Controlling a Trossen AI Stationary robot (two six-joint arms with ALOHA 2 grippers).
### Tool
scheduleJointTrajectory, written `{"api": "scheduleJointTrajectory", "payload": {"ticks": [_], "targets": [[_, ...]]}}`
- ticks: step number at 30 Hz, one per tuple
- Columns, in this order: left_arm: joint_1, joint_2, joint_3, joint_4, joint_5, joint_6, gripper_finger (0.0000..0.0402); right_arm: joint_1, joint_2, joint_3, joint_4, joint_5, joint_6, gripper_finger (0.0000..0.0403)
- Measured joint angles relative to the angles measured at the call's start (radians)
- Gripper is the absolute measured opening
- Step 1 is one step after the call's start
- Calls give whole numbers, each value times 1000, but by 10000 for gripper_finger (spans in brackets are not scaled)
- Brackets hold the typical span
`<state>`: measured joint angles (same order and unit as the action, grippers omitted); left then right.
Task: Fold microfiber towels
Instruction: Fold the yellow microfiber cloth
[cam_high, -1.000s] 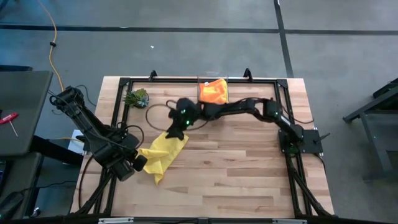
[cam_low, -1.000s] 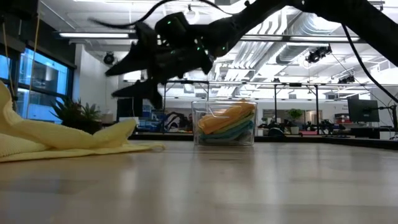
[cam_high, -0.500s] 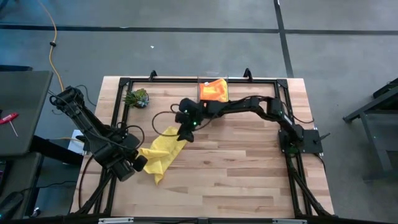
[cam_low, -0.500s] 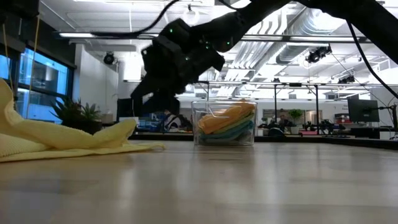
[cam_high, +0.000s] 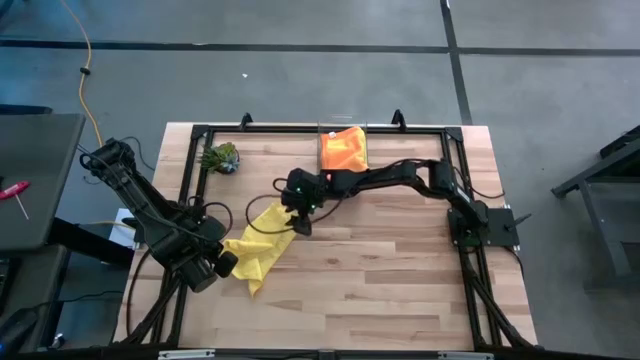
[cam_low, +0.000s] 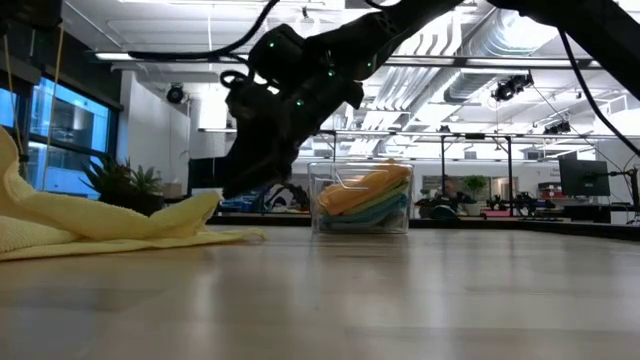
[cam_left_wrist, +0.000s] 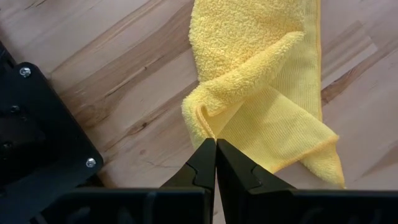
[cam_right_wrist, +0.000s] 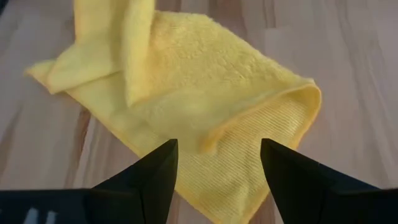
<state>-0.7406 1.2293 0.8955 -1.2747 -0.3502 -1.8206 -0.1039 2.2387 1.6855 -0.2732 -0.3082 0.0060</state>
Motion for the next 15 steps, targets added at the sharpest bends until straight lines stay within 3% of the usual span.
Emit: {"api": "scheduleJointTrajectory", "payload": {"ticks": [15], "targets": [[0,-1,0,0,-4,0,0,47,58,1,74,-37,117,222]]}}
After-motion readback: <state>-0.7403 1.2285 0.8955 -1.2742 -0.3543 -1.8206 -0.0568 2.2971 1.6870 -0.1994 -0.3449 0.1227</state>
